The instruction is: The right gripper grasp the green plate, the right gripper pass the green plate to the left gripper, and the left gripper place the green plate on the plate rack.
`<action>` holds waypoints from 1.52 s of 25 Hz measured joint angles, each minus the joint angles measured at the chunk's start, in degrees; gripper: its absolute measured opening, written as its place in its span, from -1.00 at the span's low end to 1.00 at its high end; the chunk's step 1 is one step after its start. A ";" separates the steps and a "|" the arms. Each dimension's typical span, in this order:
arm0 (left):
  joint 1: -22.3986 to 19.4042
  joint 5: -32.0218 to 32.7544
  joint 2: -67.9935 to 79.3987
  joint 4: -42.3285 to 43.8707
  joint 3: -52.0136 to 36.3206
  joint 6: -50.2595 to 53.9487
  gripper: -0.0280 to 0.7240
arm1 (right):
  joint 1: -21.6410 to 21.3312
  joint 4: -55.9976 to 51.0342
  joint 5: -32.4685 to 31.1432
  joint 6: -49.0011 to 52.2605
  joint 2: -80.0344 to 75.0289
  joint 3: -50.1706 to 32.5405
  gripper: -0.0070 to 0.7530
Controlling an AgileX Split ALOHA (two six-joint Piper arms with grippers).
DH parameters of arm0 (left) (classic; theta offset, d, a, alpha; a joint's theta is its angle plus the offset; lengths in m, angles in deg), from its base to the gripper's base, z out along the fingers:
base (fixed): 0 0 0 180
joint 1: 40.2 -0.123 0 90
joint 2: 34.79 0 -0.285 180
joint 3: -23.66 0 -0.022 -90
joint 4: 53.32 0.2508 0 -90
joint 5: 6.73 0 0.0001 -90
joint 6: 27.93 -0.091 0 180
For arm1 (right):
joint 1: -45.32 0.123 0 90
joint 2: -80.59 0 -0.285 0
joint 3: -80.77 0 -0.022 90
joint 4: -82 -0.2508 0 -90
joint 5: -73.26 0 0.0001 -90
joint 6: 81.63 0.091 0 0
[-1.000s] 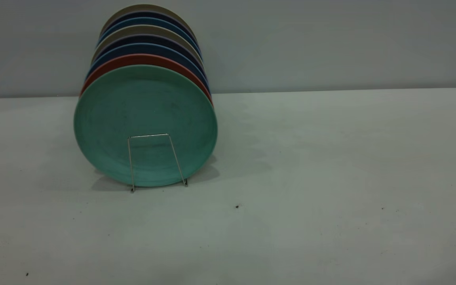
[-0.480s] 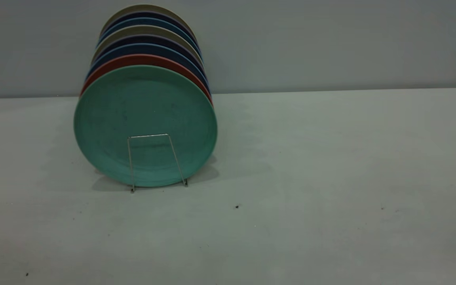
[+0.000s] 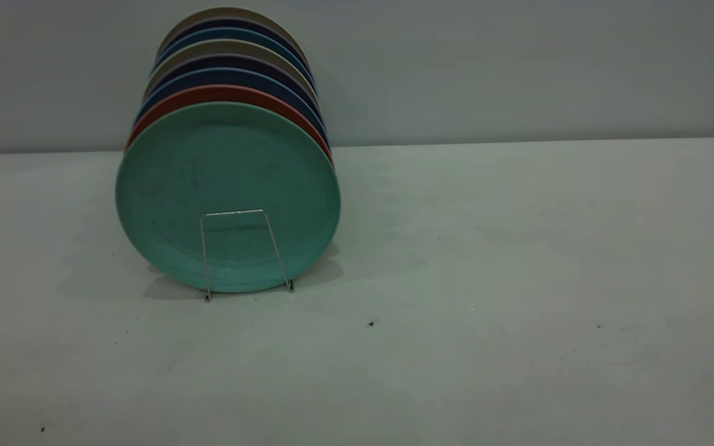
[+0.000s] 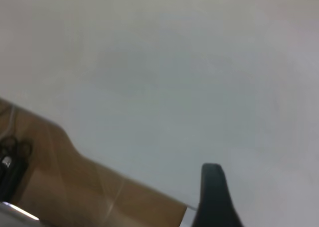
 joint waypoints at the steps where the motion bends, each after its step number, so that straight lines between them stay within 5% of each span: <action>1: 0.00 -0.07 0.00 0.44 -1.13 0.00 0.42 | 0.00 0.00 0.16 0.00 0.14 0.00 0.42; 30: 0.00 -2.05 0.00 0.64 -6.45 0.41 0.42 | -0.27 0.39 1.42 1.38 0.77 -0.93 0.42; 38: 0.00 -2.05 0.00 0.64 -6.45 0.35 0.42 | -11.00 -0.06 1.47 1.44 7.17 -1.05 0.42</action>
